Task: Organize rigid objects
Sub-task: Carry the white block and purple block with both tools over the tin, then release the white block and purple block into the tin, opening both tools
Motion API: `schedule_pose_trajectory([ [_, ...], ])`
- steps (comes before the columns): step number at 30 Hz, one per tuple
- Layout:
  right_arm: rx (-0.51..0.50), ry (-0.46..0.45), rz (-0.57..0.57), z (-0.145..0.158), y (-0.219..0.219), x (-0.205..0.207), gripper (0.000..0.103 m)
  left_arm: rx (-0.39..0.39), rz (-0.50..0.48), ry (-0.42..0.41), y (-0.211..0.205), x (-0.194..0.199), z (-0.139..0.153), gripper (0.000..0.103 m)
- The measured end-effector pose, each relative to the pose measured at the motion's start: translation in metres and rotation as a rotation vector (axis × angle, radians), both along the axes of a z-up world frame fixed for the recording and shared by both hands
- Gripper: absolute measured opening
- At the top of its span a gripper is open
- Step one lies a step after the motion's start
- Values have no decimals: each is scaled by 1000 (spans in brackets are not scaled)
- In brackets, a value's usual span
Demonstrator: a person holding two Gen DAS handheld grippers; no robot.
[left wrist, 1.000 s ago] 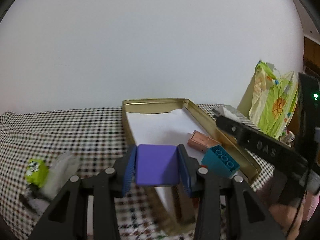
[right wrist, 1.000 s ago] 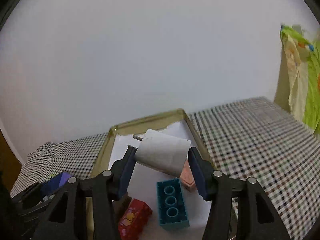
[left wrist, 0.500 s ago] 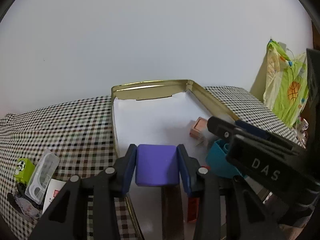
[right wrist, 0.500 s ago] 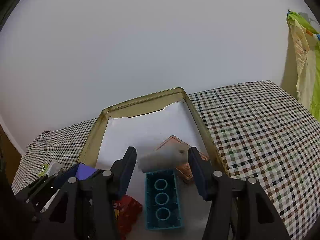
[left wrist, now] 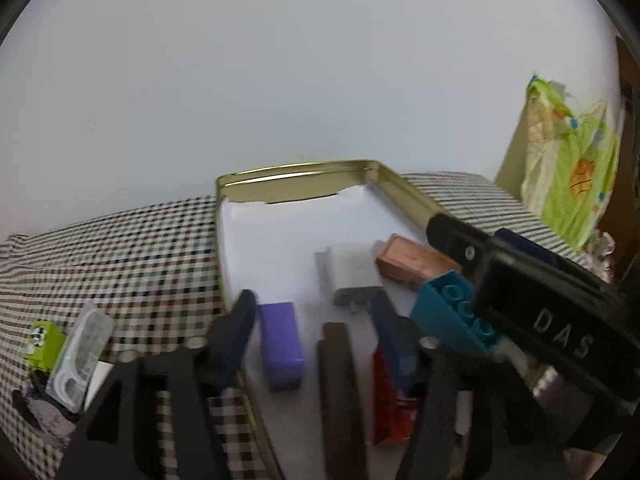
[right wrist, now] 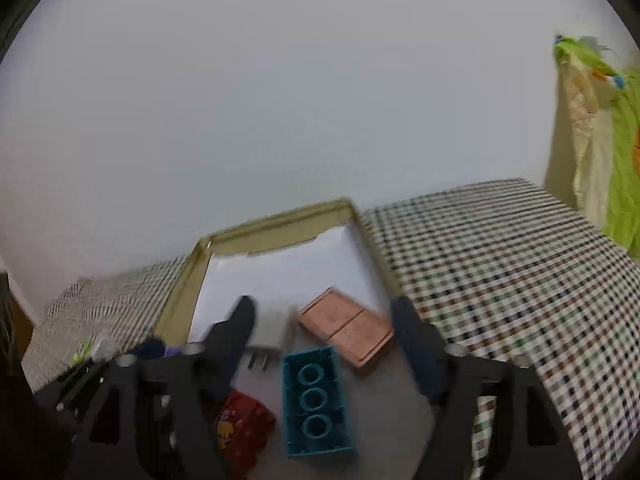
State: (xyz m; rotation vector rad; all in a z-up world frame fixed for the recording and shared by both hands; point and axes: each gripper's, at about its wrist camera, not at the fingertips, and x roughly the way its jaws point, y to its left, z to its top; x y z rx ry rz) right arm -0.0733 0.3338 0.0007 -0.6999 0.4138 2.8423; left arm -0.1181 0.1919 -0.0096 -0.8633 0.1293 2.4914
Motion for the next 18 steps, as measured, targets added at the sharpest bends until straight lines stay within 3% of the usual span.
schedule_pose_trajectory([
  [2,8,36,-21,4,2,6,79,-7,11,42,1,6,5,96],
  [3,19,49,-29,6,2,7,79,-19,40,75,0,10,8,103],
  [6,28,55,-39,7,1,8,84,-8,74,150,-4,16,18,103],
  [12,10,64,-47,7,6,11,84,9,101,108,-13,8,16,103],
  [18,75,123,-73,11,-1,20,84,-7,149,146,-26,10,18,103],
])
